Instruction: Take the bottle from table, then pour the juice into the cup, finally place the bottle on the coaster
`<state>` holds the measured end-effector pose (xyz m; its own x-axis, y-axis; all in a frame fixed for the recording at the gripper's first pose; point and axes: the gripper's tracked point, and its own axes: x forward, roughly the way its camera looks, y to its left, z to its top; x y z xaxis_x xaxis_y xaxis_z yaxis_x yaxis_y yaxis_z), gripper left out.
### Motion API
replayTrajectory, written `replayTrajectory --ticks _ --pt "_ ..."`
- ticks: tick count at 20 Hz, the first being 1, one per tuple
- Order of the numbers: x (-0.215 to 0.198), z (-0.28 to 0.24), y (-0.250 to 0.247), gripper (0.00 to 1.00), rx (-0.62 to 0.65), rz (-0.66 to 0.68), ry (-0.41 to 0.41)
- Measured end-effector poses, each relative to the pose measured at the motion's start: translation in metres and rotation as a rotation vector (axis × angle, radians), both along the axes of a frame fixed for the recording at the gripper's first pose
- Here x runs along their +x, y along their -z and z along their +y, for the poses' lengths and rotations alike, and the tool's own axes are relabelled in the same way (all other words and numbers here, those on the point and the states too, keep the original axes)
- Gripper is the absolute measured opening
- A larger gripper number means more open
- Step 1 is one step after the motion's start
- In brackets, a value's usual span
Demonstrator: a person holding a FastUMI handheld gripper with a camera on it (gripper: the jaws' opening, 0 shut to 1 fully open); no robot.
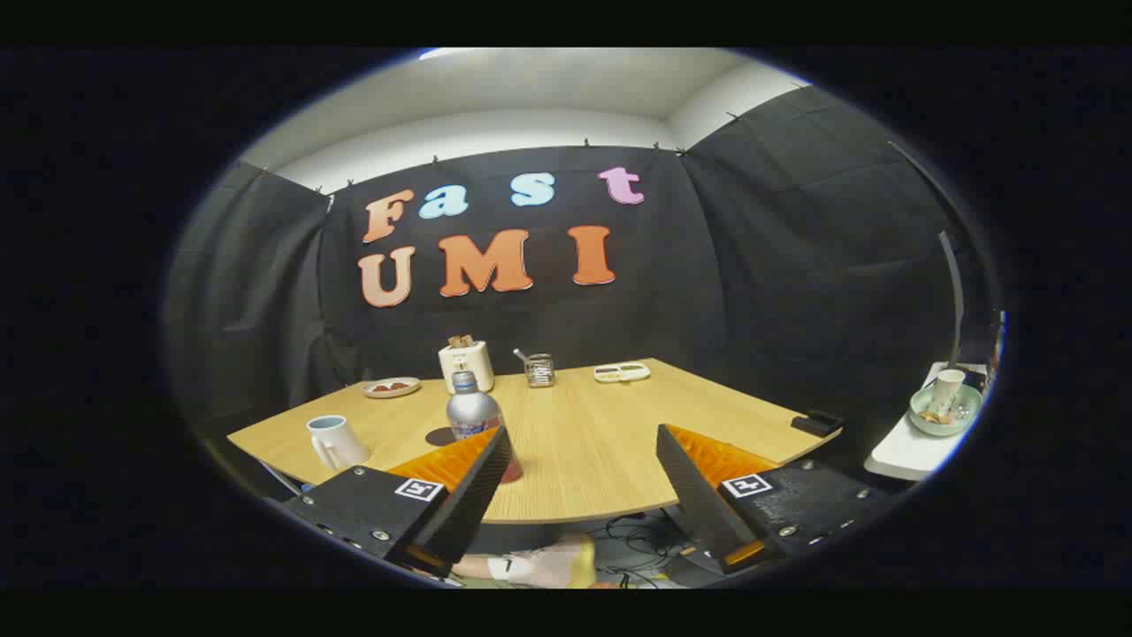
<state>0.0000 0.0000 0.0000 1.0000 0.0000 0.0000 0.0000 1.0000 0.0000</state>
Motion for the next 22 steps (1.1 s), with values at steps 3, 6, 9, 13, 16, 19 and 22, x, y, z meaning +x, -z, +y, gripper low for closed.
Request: replayTrajectory --ticks 3,6,9,13,16,19,22 --pt "0.002 0.013 -0.005 0.99 -0.014 -0.016 -0.017" --pt "0.007 0.028 -0.001 0.98 -0.034 -0.033 -0.039" --pt "0.013 0.04 0.008 0.98 -0.055 -0.015 -0.063" --pt "0.031 0.06 0.017 0.99 -0.118 0.014 -0.098" --pt "0.04 0.074 0.02 0.99 -0.122 0.027 -0.124" --pt "0.045 0.083 0.023 0.99 -0.131 0.035 -0.144" --pt "0.05 0.085 0.03 0.99 -0.154 0.052 -0.147"
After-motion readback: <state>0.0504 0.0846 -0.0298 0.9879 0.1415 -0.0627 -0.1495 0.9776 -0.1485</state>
